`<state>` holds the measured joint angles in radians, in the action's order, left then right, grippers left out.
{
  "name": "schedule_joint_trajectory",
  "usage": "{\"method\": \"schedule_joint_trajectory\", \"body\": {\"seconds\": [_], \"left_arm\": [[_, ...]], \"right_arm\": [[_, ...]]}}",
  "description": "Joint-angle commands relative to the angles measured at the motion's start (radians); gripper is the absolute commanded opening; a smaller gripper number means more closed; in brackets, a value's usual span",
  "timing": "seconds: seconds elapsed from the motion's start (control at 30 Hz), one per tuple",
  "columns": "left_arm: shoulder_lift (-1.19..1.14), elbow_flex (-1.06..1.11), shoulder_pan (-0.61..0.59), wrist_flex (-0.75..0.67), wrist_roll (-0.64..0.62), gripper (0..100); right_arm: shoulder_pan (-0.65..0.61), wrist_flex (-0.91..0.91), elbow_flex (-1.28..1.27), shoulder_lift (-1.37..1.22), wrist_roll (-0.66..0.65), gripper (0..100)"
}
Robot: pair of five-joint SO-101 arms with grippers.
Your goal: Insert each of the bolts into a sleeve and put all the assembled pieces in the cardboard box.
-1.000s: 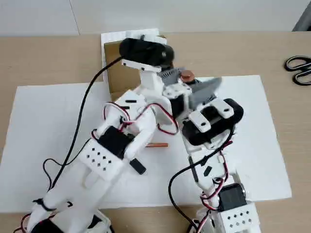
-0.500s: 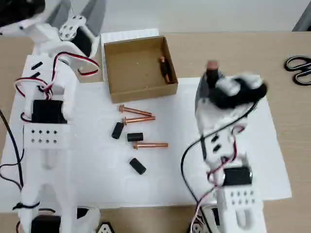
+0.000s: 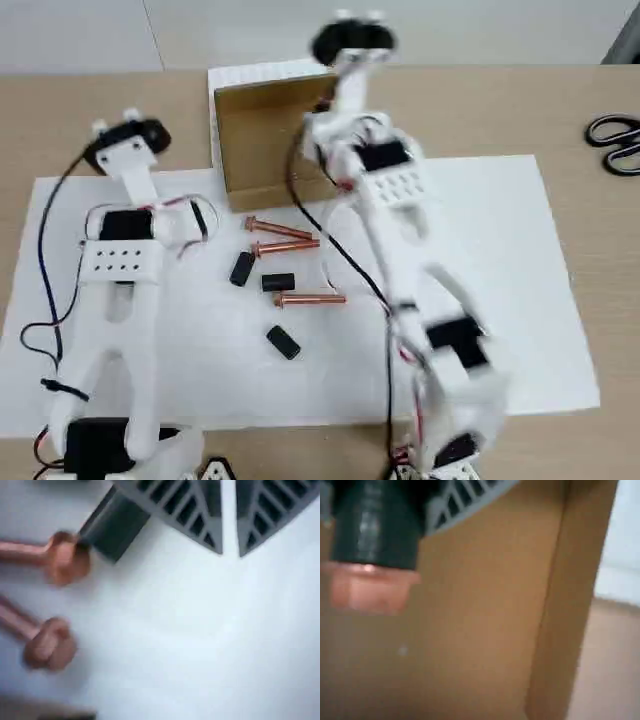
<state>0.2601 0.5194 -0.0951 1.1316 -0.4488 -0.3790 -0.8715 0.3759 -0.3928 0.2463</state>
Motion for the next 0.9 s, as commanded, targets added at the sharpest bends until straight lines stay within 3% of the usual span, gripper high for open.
{"method": "schedule_joint_trajectory", "body": {"seconds": [0.0,0.2,0.57,0.87], "left_arm": [[0.012,0.047,0.005,0.009,-0.005,1],[0.012,0.14,0.008,0.006,-0.005,1],[0.012,0.153,0.009,0.011,-0.003,1],[0.012,0.154,0.009,0.011,0.0,1]], "right_arm": [[-0.01,-0.171,0.454,-0.2,0.005,0.2],[-0.007,-0.278,0.766,-0.46,-0.048,0.2],[-0.001,-0.206,1.022,-0.792,-0.112,0.9],[0.001,-0.295,1.165,-0.855,-0.11,31.7]]}}
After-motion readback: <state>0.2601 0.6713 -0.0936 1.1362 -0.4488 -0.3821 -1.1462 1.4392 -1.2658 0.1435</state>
